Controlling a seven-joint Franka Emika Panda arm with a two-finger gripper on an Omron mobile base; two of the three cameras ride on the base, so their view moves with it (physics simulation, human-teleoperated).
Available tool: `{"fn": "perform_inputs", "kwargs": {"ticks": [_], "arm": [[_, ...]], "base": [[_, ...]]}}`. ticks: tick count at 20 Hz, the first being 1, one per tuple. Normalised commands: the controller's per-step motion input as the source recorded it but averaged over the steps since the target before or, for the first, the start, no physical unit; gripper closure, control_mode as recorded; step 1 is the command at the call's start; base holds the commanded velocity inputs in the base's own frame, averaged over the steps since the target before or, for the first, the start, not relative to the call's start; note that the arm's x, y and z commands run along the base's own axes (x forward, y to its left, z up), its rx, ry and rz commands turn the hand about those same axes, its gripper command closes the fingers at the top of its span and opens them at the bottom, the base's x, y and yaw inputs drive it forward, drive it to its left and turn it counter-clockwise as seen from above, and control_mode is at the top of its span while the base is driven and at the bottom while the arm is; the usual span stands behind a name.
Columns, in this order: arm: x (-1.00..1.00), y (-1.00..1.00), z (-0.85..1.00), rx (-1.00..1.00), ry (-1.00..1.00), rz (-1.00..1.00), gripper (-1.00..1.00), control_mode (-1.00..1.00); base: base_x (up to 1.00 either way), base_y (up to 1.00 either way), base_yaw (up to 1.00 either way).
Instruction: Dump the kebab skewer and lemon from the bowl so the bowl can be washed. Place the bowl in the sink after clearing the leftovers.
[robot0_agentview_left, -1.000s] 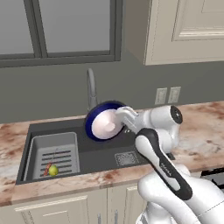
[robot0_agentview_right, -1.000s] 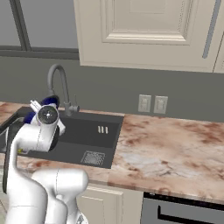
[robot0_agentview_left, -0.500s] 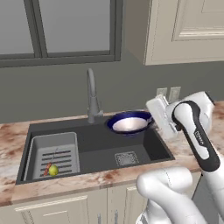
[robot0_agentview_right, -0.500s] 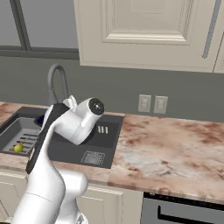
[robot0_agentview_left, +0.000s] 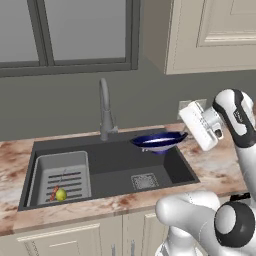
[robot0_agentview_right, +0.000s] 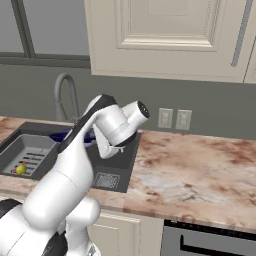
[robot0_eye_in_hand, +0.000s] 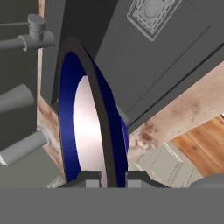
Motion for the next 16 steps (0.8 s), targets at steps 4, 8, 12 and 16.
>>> {"fn": "perform_inputs", "kwargs": {"ticks": [4, 8, 12, 16], "arm": [[0.01, 0.00, -0.38, -0.02, -0.01, 0.01, 1.00, -1.00], [0.23, 0.00, -0.59, -0.02, -0.13, 0.04, 1.00, -1.00], [0.16, 0.00, -0.45, 0.00, -0.06, 0.15, 1.00, -1.00], [0.27, 0.01, -0.51, 0.00, -0.11, 0.05, 1.00, -1.00]], "base": [[0.00, 0.00, 0.00], [0.00, 0.00, 0.00], [0.00, 0.00, 0.00], [0.00, 0.00, 0.00]]}}
